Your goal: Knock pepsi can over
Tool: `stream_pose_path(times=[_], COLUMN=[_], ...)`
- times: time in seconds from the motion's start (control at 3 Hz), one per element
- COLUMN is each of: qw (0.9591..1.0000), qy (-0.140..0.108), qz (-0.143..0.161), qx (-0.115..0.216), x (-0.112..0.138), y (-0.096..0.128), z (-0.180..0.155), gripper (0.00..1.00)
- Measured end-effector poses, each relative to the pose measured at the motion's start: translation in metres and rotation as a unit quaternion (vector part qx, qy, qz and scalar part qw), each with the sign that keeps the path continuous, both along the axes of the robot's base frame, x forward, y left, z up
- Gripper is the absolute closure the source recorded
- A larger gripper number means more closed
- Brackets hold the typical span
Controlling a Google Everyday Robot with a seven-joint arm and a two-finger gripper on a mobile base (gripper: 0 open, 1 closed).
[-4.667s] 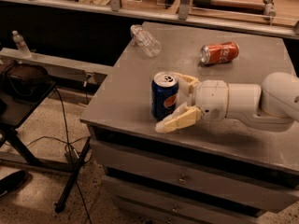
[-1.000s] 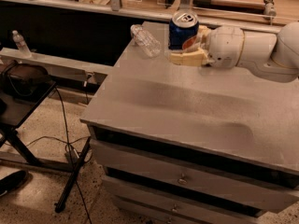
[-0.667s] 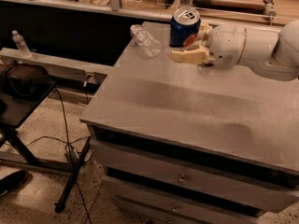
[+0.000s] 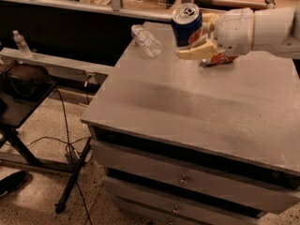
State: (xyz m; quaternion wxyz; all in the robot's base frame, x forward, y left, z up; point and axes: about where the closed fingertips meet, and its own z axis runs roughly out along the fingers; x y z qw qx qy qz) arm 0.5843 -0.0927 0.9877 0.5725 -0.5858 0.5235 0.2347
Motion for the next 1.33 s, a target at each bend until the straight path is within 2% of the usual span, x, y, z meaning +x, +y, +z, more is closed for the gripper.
stream_pose_path(times=[0.33, 0.67, 1.0, 1.33], qw=[0.9936, 0.9733, 0.9479, 0.9170], qy=[0.009, 0.044, 0.070, 0.095], qz=[-0.012, -0.014, -0.010, 0.002], qx=[-0.112, -0.225, -0.310, -0.387], x=[0.000, -0.009, -0.028, -0.052], y=[-0.025, -0.051, -0.068, -0.065], z=[0.000, -0.022, -0.046, -0.074], gripper=[1.00, 1.00, 1.00, 1.00])
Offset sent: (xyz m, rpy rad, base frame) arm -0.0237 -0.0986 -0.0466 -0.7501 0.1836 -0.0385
